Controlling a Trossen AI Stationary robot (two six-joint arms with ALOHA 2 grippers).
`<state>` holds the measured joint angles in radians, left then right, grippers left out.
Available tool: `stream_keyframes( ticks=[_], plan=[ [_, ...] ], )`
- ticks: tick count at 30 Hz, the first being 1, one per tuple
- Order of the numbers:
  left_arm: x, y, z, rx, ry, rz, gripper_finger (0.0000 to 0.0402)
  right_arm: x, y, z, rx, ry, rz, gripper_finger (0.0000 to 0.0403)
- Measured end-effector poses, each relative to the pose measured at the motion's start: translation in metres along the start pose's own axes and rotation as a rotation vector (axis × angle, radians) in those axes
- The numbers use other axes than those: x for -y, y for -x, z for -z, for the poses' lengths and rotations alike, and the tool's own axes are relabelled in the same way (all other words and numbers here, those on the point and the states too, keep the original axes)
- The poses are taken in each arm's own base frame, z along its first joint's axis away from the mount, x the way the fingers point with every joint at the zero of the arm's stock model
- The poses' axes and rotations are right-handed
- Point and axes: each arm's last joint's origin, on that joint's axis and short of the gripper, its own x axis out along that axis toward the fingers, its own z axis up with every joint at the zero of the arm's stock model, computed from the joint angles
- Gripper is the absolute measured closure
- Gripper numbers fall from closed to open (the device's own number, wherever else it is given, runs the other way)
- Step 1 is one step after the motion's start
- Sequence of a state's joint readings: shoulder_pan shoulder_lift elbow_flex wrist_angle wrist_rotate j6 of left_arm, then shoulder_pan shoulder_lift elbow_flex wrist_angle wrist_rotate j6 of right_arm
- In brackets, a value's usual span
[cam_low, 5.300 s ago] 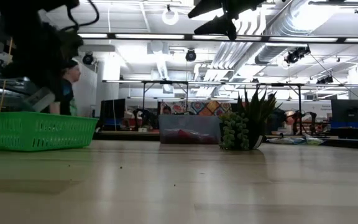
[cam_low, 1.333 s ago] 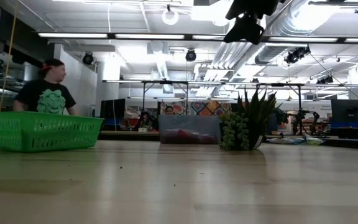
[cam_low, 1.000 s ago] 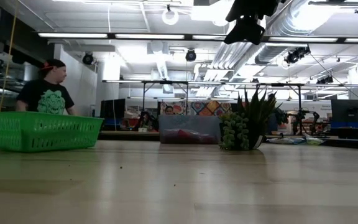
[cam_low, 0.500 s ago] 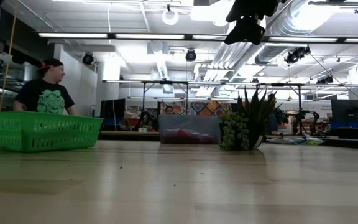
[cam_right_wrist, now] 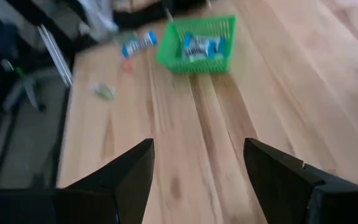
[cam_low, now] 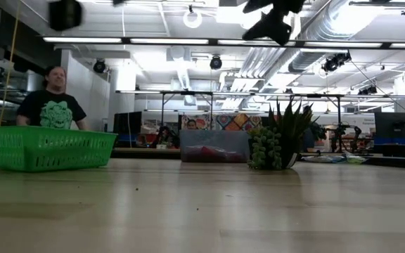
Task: Sort candy
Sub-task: Put the white candy into the green bin
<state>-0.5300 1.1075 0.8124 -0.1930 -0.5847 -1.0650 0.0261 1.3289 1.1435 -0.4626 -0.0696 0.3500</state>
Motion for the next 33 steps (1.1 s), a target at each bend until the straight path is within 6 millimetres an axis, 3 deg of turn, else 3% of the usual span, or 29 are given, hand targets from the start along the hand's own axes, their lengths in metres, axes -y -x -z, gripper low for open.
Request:
stream_keyframes(
  ticks=[6,10,15,19,26,33],
  plan=[
    [-0.029,-0.008,-0.046,-0.088,-0.148,0.012,0.0401,0.000,0.001,-0.012,0.115,-0.097,-0.032,0.0159],
    [-0.053,0.003,-0.056,-0.210,-0.159,-0.067,0.0401,0.002,0.001,-0.013,0.145,-0.181,0.023,0.0159],
    [-0.086,0.030,-0.043,-0.411,-0.034,-0.394,0.0401,0.005,0.001,-0.012,0.169,-0.258,0.108,0.0159],
    [-0.093,0.041,-0.031,-0.433,0.061,-0.567,0.0401,0.006,0.001,-0.012,0.183,-0.261,0.135,0.0159],
    [-0.089,0.024,-0.009,-0.335,0.244,-0.620,0.0401,0.010,0.002,-0.013,0.183,-0.209,0.161,0.0159],
    [-0.096,0.002,0.009,-0.372,0.261,-0.775,0.0401,0.012,0.002,-0.012,0.163,-0.156,0.177,0.0159]
  ],
)
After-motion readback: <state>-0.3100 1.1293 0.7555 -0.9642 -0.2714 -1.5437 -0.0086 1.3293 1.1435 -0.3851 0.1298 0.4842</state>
